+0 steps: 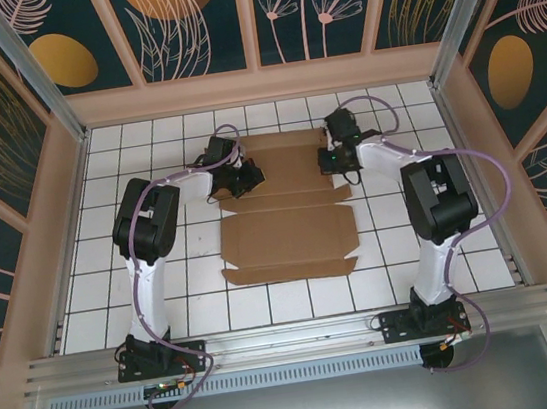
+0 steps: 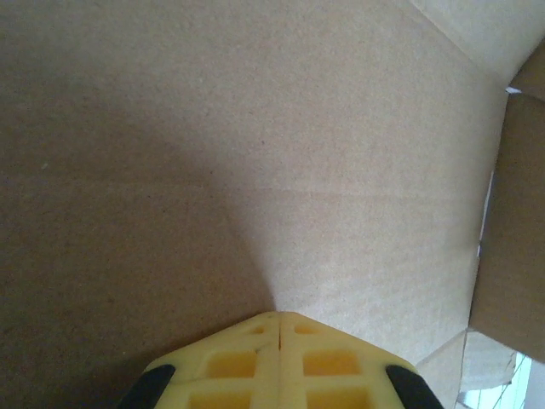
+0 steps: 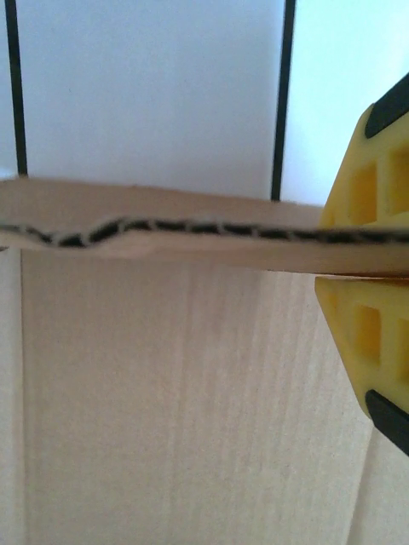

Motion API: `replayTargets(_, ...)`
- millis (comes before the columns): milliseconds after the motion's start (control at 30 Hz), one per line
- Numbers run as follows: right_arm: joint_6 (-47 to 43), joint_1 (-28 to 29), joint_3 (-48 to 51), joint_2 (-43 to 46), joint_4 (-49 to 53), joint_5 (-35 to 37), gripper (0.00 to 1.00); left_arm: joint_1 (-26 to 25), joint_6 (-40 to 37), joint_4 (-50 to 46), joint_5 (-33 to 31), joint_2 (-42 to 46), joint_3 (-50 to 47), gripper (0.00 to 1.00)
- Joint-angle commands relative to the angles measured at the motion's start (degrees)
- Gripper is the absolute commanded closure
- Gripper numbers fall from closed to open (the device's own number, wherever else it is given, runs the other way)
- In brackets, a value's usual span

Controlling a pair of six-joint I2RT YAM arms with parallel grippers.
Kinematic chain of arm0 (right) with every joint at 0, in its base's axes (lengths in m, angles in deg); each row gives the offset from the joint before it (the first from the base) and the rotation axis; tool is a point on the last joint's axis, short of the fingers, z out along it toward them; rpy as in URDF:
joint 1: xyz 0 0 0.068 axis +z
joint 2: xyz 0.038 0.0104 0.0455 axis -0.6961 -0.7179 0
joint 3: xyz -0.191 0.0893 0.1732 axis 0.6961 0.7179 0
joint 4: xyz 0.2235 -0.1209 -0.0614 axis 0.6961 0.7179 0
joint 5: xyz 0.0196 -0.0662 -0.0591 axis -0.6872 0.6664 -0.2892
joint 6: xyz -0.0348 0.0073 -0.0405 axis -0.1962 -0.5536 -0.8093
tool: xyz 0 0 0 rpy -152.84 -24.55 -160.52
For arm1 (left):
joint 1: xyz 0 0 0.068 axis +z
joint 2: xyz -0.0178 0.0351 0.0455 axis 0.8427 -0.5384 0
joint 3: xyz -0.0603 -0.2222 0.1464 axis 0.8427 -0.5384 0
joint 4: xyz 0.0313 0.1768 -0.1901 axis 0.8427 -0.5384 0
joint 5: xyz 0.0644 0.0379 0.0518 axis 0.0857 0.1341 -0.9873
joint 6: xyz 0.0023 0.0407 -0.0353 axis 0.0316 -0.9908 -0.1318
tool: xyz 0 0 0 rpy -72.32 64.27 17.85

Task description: Fold the paper box

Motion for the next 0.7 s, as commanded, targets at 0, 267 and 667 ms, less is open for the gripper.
replayTargets(0,-0.61,4.53,-3.01,-1.71,5.47,15.14,0.85,-1.02,0.85,-5.99,-3.11,-1.34,-2.44,0.97)
replayTargets(267,-0.61,11.89,-10.41,-11.42,9.80,26.65,0.80,-1.21,1.40,-6.17,-3.56,-1.38,-2.71,0.97)
replayTargets(667,-1.04,11.17,-7.24,-4.05,9.75,34.90,0.66,-1.31,0.62,-6.62,-4.37,-1.02,-3.28,0.97)
